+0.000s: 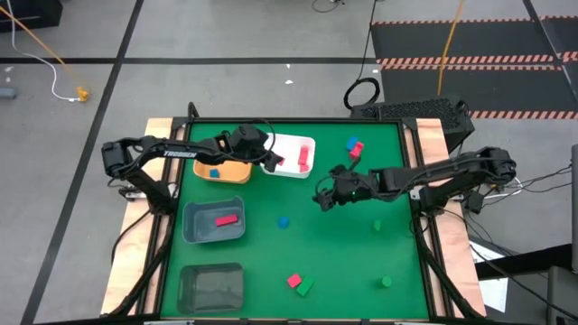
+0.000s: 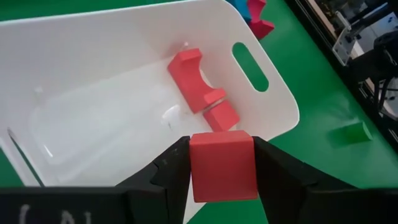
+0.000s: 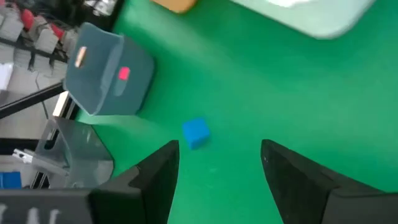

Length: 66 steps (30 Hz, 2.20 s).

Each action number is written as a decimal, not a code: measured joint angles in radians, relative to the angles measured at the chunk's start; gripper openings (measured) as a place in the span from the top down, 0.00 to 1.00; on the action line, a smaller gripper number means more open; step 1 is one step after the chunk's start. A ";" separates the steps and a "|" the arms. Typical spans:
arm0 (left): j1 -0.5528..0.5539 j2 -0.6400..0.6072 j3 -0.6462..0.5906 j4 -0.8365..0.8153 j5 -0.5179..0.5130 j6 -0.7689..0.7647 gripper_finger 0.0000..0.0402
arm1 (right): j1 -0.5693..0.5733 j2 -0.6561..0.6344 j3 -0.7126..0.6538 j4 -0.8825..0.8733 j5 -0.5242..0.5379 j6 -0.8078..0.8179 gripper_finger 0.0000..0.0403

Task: Sort & place blocks by color
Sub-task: Put the pink block into the white bin, then put the top right green block into the black bin

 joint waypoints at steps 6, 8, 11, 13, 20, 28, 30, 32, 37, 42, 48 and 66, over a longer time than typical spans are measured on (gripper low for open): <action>0.000 0.000 0.000 0.005 0.001 0.018 0.44 | 0.012 0.000 -0.057 0.050 -0.001 0.112 0.46; 0.001 -0.001 0.000 0.024 0.002 0.016 0.39 | 0.012 -0.004 -0.057 0.050 0.001 0.094 0.46; 0.001 -0.011 0.000 0.092 0.041 0.013 0.32 | -0.006 -0.032 -0.058 0.041 0.001 0.052 0.47; 0.001 -0.011 0.000 0.172 0.118 0.013 0.29 | -0.027 -0.062 -0.057 -0.002 0.008 0.027 0.46; -0.007 -0.011 0.000 0.499 0.300 -0.047 0.27 | -0.145 -0.159 -0.057 -0.121 0.177 -0.047 0.46; -0.011 -0.011 0.000 0.732 0.367 -0.018 0.30 | -0.316 -0.149 -0.058 -0.248 0.267 -0.076 0.46; -0.011 -0.011 0.000 0.759 0.369 -0.011 0.30 | -0.355 -0.142 -0.058 -0.299 0.266 -0.113 0.46; -0.007 -0.011 0.000 0.784 0.370 -0.014 0.30 | -0.382 -0.136 -0.059 -0.303 0.266 -0.178 0.46; 0.025 -0.011 0.000 0.794 0.366 -0.048 0.30 | -0.419 -0.136 -0.058 -0.323 0.195 -0.250 0.46; 0.077 -0.011 0.000 0.794 0.365 -0.106 0.30 | -0.392 -0.132 -0.058 -0.443 -0.089 -0.062 0.46; 0.133 -0.011 0.000 0.795 0.373 -0.142 0.30 | -0.289 -0.130 -0.058 -0.533 -0.372 0.135 0.48; 0.156 -0.011 0.000 0.793 0.483 -0.171 0.30 | -0.036 -0.122 -0.058 -0.899 -0.383 0.482 0.49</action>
